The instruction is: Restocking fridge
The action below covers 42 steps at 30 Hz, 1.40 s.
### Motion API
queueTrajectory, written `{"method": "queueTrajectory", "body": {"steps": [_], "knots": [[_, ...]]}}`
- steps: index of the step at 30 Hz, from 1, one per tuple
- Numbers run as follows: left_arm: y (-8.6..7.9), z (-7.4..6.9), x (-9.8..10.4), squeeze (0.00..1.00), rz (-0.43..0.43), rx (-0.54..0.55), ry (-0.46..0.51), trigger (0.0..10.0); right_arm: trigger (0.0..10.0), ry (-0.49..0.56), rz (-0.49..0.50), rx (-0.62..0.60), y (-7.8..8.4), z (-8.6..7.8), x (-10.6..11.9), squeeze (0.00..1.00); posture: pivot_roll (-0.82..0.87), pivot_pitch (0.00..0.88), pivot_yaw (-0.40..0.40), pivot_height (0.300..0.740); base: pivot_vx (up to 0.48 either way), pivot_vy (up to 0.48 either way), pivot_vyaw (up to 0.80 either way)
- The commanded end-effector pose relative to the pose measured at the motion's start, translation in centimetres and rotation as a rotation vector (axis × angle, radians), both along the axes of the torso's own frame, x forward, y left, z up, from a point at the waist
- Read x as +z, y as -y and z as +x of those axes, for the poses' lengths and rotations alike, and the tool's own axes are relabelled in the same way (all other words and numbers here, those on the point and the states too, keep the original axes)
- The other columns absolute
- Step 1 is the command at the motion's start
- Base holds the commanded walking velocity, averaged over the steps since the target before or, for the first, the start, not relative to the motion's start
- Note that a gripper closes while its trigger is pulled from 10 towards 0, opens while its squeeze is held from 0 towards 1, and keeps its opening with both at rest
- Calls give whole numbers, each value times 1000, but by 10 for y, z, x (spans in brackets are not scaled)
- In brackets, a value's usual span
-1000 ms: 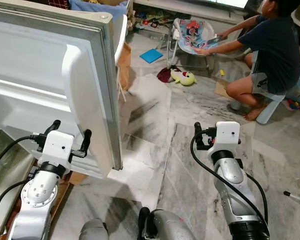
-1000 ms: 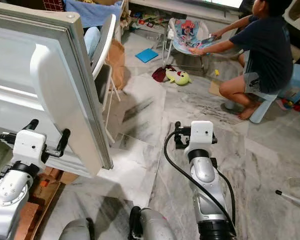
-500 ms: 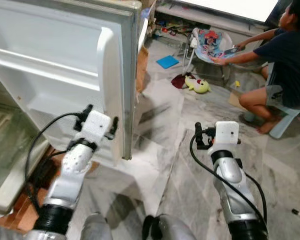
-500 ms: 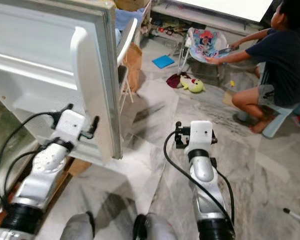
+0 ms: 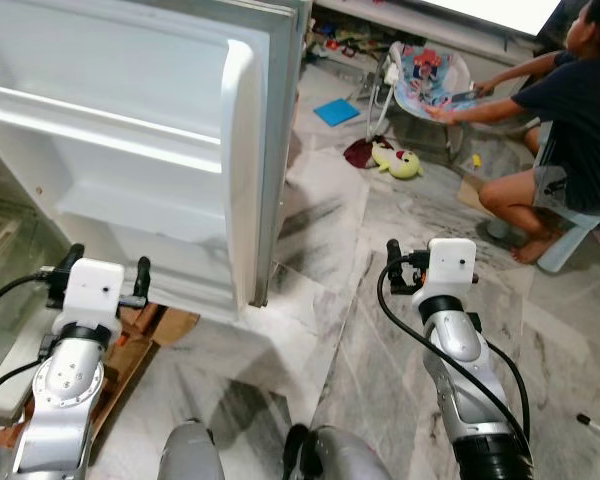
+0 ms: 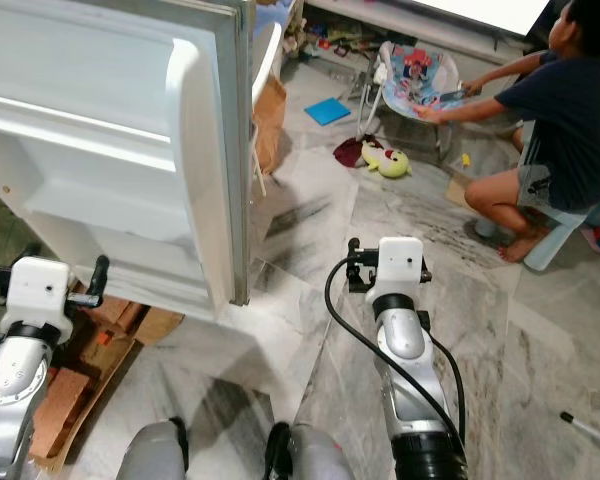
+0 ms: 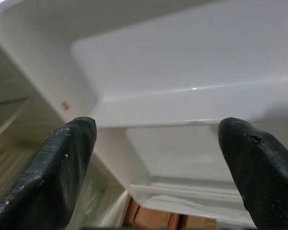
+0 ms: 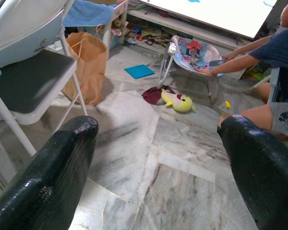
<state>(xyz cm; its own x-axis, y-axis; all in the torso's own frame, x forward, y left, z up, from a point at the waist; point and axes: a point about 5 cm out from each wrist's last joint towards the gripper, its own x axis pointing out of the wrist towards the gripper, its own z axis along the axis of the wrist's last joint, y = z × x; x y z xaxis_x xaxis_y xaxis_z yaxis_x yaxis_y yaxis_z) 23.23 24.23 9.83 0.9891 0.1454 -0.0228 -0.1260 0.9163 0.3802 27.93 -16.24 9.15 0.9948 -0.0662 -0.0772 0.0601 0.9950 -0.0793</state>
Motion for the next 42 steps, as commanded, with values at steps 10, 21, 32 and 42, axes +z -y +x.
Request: {"method": "queueTrajectory", "body": {"steps": [10, 21, 32, 42], "knots": [[38, -2, 4, 0, -45, -117, 28, 10000, 10000, -13, 11, -28, 7, -2, -4, 0, 96, 122, -119, 740, 0, 0, -240], [51, 9, 5, 0, -75, -174, 33, 10000, 10000, -11, 13, -26, 7, -2, -4, 0, 90, 124, -122, 740, 0, -335, -324], [60, 27, 10, 0, -53, -220, 43, 10000, 10000, -7, 9, -25, 6, -2, -3, 0, 81, 122, -121, 740, 0, -464, 0], [53, 41, 8, 0, -32, -161, 49, 10000, 10000, -1, 22, -19, 5, -1, -3, 0, 74, 117, -118, 740, 52, -57, 0]]}}
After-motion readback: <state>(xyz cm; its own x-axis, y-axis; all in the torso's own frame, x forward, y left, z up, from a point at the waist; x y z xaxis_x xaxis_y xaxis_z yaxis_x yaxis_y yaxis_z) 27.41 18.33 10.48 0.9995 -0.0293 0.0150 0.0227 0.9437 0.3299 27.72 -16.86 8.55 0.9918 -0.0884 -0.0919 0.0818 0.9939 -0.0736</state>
